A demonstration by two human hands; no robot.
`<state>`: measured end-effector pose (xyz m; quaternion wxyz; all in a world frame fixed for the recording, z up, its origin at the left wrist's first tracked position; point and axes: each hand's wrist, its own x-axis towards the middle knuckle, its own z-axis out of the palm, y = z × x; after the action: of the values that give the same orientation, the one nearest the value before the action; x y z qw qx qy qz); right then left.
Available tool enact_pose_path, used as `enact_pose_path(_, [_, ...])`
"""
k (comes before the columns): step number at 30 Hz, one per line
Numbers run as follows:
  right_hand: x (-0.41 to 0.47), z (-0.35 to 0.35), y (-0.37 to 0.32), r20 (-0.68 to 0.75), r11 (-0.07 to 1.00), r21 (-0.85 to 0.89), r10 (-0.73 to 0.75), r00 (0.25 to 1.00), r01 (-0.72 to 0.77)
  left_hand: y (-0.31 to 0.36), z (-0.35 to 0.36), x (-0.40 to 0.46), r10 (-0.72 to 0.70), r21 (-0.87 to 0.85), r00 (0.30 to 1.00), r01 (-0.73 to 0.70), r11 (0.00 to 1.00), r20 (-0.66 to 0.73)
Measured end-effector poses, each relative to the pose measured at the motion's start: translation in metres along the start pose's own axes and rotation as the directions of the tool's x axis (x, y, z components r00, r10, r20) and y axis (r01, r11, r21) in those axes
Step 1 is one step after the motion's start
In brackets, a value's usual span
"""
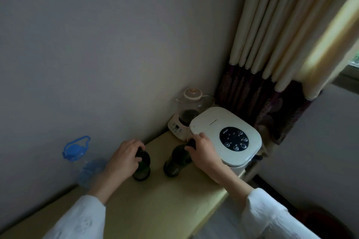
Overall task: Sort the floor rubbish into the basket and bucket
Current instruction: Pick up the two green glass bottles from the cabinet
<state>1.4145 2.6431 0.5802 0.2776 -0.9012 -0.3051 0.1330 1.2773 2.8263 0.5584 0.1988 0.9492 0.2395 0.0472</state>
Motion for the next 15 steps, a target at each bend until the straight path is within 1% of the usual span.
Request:
enact_pose_path(3, [-0.052, -0.031, 0.028, -0.054, 0.998, 0.063, -0.003, 0.999, 0.006, 0.041, -0.01, -0.027, 0.045, -0.025, 0.999, -0.045, 0.999, 0.021])
enact_pose_path(7, [-0.137, -0.077, 0.076, -0.11, 0.998, 0.057, -0.014, 0.994, 0.02, 0.113, -0.013, -0.076, 0.104, -0.067, 0.993, -0.1, 0.993, 0.056])
enact_pose_path(11, [-0.214, -0.124, 0.136, -0.142, 0.992, 0.091, 0.095, 0.985, -0.083, 0.201, 0.01, -0.113, 0.185, -0.077, 0.974, -0.177, 0.981, 0.127])
enact_pose_path(15, [-0.286, -0.157, 0.2, -0.224, 0.974, 0.078, 0.227, 0.948, -0.214, 0.288, 0.048, -0.134, 0.317, -0.111, 0.922, -0.3, 0.948, 0.223])
